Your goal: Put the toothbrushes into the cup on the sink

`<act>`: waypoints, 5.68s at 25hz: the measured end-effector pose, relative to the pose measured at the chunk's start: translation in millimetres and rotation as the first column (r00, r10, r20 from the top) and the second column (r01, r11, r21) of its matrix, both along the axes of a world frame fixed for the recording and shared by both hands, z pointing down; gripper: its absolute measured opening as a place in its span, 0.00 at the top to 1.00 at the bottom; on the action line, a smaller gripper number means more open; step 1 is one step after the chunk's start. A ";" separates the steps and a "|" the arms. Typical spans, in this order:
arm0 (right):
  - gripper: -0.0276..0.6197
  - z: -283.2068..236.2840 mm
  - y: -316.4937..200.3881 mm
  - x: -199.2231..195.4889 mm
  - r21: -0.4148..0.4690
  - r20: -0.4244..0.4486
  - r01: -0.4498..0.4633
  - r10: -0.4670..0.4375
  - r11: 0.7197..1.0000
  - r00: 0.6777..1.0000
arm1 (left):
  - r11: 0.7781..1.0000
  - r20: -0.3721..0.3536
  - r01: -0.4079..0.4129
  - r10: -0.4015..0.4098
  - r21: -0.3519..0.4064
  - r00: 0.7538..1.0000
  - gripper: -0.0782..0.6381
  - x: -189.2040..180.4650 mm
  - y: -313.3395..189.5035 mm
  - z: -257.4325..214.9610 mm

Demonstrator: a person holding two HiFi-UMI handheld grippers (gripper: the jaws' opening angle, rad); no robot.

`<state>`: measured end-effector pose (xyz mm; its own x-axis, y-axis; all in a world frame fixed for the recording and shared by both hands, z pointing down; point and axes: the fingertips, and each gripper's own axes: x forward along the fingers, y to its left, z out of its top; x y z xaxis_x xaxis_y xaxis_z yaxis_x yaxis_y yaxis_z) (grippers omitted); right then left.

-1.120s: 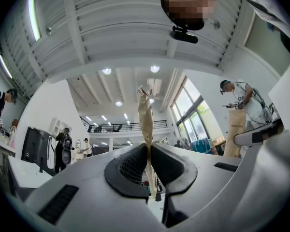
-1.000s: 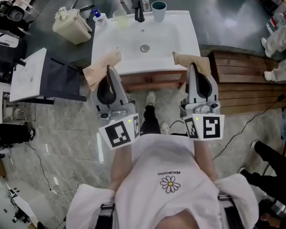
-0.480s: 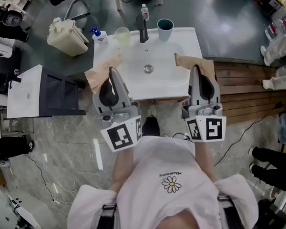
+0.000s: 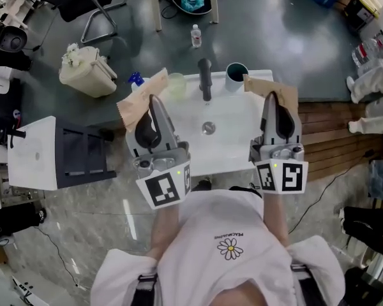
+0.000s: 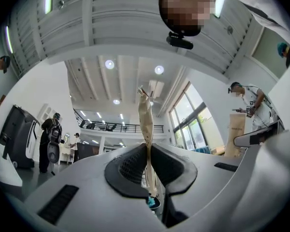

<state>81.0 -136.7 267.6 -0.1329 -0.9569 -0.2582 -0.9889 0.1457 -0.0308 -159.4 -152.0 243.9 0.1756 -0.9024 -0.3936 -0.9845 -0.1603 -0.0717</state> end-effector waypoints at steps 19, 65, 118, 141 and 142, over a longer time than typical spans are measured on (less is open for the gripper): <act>0.93 3.3 -52.5 10.6 -0.001 -0.015 0.043 -0.043 0.999 0.999 | 0.998 -0.053 0.028 -0.031 -0.058 0.998 0.84 8.2 -42.3 19.7; 0.93 172.6 -160.4 22.6 -0.501 -0.102 0.107 -0.182 0.859 0.978 | 0.986 0.038 0.145 -0.142 -0.087 0.989 0.84 7.2 -33.4 22.6; 0.94 17.8 -42.4 -5.6 0.014 -0.213 0.105 -0.099 0.994 0.972 | 0.994 0.026 0.047 -0.045 -0.095 0.999 0.84 33.2 -26.9 34.9; 0.94 19.3 -35.8 7.2 0.004 -0.223 0.059 -0.057 0.998 0.973 | 0.971 0.025 0.034 -0.029 -0.238 0.999 0.84 13.8 -83.8 75.5; 0.94 19.9 -35.7 8.4 0.001 -0.221 0.056 -0.055 0.998 0.974 | 0.964 0.024 0.029 -0.024 -0.263 0.999 0.84 13.5 -90.4 82.3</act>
<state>89.4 -172.4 287.5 -0.2404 -0.9446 -0.2234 -0.9614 0.1999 0.1892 -145.9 -242.4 326.1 0.1557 -0.9781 -0.1380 -0.9874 -0.1501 -0.0506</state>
